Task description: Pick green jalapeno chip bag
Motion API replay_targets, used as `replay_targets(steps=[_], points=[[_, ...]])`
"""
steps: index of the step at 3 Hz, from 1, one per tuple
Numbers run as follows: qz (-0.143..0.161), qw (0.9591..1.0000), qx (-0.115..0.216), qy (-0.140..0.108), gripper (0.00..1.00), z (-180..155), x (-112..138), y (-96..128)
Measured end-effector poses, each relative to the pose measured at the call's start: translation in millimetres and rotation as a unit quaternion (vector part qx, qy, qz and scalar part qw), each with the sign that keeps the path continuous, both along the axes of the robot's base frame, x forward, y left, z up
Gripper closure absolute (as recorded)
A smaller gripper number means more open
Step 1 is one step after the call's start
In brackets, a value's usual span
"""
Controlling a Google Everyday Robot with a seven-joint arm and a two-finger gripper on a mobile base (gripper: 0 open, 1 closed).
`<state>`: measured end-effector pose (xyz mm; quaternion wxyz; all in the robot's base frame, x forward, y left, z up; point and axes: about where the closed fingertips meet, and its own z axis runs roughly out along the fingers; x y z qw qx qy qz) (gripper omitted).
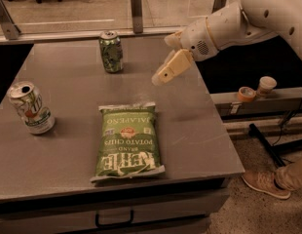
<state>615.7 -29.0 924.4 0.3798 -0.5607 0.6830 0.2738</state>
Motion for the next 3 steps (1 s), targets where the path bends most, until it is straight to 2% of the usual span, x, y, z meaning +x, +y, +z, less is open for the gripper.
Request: replay_targets(steps=[1, 2, 3], points=[[-0.007, 0.9994, -0.003, 0.034, 0.00, -8, -14, 5], [-0.013, 0.9980, -0.022, 0.059, 0.00, -19, -30, 11], [-0.014, 0.9955, -0.056, 0.074, 0.00, -32, -43, 20]])
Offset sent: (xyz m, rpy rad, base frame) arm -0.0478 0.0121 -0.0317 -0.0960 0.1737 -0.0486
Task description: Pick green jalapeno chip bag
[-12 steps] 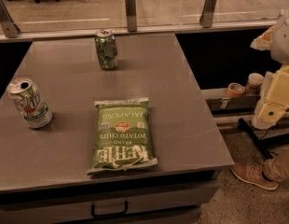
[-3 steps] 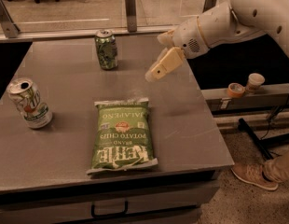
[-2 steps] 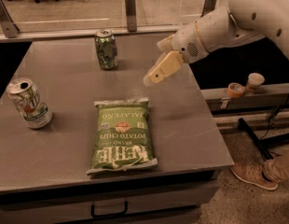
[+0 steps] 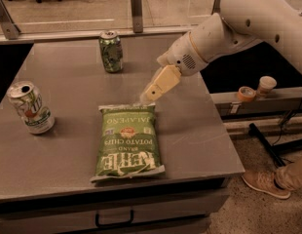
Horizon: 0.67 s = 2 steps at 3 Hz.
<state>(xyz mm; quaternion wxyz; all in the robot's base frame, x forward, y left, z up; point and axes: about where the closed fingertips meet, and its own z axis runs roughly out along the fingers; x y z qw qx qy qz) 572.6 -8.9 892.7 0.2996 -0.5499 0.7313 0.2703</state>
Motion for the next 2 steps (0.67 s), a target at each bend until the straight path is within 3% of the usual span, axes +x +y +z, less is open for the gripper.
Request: replay_targets(steps=[2], points=[[0.029, 0.9967, -0.074, 0.019, 0.00, -24, -23, 24]])
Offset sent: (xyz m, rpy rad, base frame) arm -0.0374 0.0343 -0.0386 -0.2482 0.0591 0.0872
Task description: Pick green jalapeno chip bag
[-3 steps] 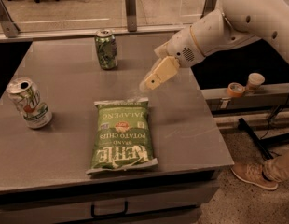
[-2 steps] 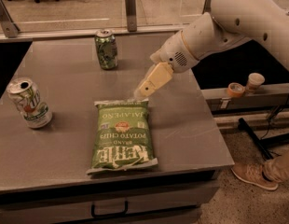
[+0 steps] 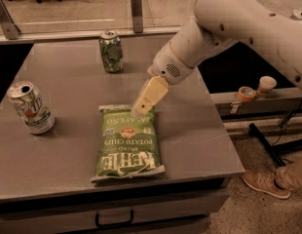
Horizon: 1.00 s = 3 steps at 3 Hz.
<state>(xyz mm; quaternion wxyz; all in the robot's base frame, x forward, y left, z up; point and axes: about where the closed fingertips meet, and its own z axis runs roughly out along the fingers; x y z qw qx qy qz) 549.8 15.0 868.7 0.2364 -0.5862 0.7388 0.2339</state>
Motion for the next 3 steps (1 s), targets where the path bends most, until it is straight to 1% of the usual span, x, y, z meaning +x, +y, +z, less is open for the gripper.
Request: replay_targets(steps=[1, 2, 3], points=[[0.002, 0.9993, -0.032, 0.018, 0.00, -13, -17, 2], [0.005, 0.9980, -0.052, 0.034, 0.00, -16, -34, 4], [0.013, 0.9964, -0.064, 0.054, 0.17, -25, -52, 8]])
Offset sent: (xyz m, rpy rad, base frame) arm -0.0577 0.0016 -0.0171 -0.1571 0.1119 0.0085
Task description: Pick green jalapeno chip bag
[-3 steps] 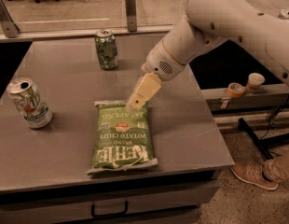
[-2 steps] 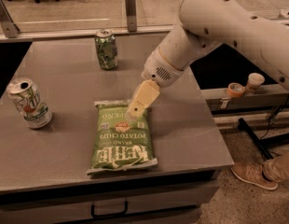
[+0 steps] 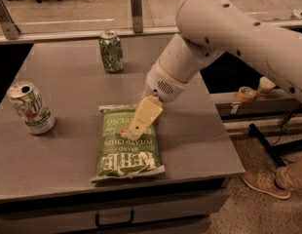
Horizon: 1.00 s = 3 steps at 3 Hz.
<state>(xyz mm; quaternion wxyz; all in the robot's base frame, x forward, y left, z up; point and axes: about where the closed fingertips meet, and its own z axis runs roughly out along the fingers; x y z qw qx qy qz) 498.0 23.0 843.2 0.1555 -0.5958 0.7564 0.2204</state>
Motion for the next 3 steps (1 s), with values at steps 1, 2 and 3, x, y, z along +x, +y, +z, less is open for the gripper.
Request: replay_targets(steps=[1, 2, 3], points=[[0.007, 0.9999, -0.006, 0.012, 0.42, -8.6, -7.7, 3.7], [0.011, 0.9998, -0.009, 0.014, 0.64, -11.3, -7.1, 4.7], [0.011, 0.9998, -0.009, 0.014, 0.87, -9.7, -7.1, 4.7]])
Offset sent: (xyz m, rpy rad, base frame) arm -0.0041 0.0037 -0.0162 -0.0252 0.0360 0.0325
